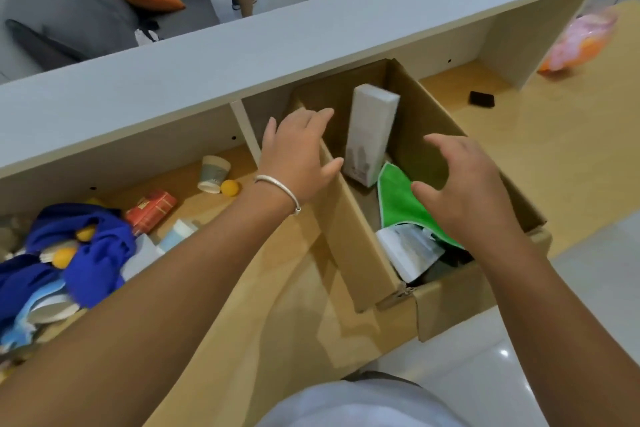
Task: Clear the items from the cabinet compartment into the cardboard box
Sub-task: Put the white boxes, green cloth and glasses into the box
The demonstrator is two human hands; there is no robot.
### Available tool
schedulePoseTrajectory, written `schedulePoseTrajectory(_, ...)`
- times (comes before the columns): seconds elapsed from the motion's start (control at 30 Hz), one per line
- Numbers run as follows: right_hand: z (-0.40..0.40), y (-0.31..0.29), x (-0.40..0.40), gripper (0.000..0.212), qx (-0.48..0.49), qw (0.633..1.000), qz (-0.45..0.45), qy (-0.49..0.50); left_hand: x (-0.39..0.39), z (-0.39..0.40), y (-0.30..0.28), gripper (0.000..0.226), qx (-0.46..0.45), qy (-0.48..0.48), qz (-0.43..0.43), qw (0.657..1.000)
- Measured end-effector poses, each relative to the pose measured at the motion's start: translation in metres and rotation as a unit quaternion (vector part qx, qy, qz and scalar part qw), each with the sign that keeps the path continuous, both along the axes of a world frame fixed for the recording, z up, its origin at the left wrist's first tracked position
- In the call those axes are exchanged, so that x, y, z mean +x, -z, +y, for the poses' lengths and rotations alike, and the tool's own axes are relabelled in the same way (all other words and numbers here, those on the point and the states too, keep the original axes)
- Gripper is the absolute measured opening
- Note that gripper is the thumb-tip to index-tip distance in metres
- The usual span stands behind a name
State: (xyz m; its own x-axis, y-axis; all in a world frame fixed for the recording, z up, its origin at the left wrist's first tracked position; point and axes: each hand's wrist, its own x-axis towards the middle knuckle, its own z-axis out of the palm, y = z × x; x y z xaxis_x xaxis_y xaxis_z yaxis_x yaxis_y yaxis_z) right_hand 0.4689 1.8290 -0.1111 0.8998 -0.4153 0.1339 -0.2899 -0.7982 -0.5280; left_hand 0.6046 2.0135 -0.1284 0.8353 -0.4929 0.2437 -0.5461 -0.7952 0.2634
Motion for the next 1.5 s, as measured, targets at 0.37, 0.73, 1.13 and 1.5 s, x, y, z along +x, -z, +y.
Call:
schedulePoseTrajectory(0.37,0.142,0.028,0.047,0.064,0.001,0.976,0.017,-0.217,-0.048,0.197,0.074,0.068,0.042,-0.170,0.076,0.982)
schedulePoseTrajectory(0.73,0.316,0.111,0.056,0.078,-0.026,0.921,0.154,-0.358,-0.121,0.397,0.132,0.071,0.020,-0.349,0.146,0.925)
schedulePoseTrajectory(1.13,0.422,0.192,0.060,0.105,-0.018,0.939,0.209,-0.272,-0.125,0.551,0.179,0.072,-0.096,-0.467,0.153,0.866)
schedulePoseTrajectory(1.5,0.430,0.199,0.059,0.099,-0.083,0.945,0.232,-0.214,-0.099,0.579,0.203,0.029,-0.013,-0.400,0.220,0.889)
